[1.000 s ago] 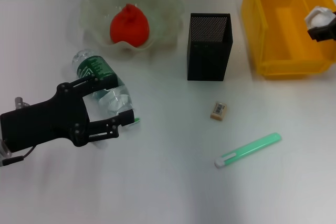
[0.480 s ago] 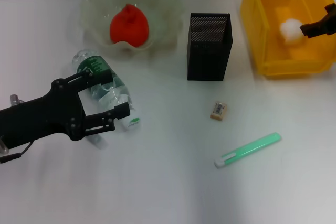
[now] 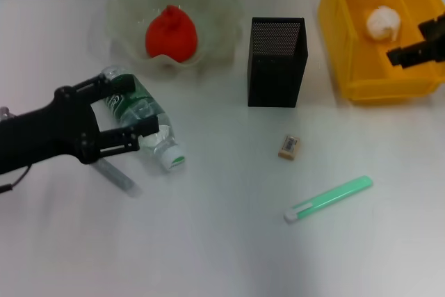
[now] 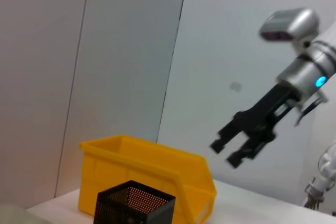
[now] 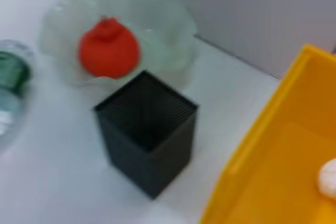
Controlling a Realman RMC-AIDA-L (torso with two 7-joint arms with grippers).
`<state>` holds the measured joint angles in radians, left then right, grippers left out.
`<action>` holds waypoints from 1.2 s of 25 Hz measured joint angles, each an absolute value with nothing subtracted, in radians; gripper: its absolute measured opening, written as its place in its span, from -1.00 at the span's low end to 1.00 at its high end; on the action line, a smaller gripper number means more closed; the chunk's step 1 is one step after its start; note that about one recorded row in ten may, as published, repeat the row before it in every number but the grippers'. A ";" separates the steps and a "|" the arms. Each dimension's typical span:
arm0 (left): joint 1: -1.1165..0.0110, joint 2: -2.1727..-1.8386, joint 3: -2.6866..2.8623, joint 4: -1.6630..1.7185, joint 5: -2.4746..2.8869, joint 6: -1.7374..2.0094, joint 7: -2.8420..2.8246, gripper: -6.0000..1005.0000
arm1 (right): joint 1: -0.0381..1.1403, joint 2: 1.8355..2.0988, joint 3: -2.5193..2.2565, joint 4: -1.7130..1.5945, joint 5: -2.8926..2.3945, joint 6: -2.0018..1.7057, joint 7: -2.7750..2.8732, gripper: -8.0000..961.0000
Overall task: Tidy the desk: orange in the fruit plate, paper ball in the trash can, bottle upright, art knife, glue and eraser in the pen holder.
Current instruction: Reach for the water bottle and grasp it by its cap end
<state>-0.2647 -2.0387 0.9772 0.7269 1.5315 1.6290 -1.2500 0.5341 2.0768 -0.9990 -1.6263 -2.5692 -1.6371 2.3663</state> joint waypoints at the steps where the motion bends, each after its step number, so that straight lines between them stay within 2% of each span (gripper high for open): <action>1: -0.258 -2.036 0.977 0.781 1.544 1.629 -1.272 0.72 | 0.530 2.078 -1.007 -1.682 -2.553 -1.716 2.403 0.58; 5: -0.249 -2.036 0.978 0.833 1.564 1.634 -1.264 0.72 | 0.539 2.080 -1.038 -1.711 -2.550 -1.786 2.451 0.58; 15: -0.228 -2.047 0.978 1.207 1.828 1.700 -1.351 0.72 | 0.518 2.081 -1.030 -1.685 -2.549 -1.812 2.502 0.58; 16: -0.256 -2.063 0.981 1.378 1.941 1.709 -1.581 0.72 | 0.494 2.082 -1.019 -1.683 -2.549 -1.813 2.491 0.58; 22: -0.284 -2.065 1.002 1.516 1.973 1.740 -1.781 0.72 | 0.426 2.083 -0.975 -1.671 -2.541 -1.824 2.405 0.58; 26: -0.346 -2.062 1.011 1.583 2.038 1.746 -1.985 0.71 | 0.367 2.084 -0.906 -1.635 -2.490 -1.858 2.263 0.58; 30: -0.389 -2.064 1.088 1.610 2.110 1.757 -1.985 0.71 | 0.358 2.078 -0.839 -1.585 -2.471 -1.866 2.199 0.59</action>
<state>-0.3892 -2.0640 1.0876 1.6099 2.1096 1.7570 -1.9851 0.3583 2.0778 -0.8395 -1.5849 -2.4712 -1.8656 2.1991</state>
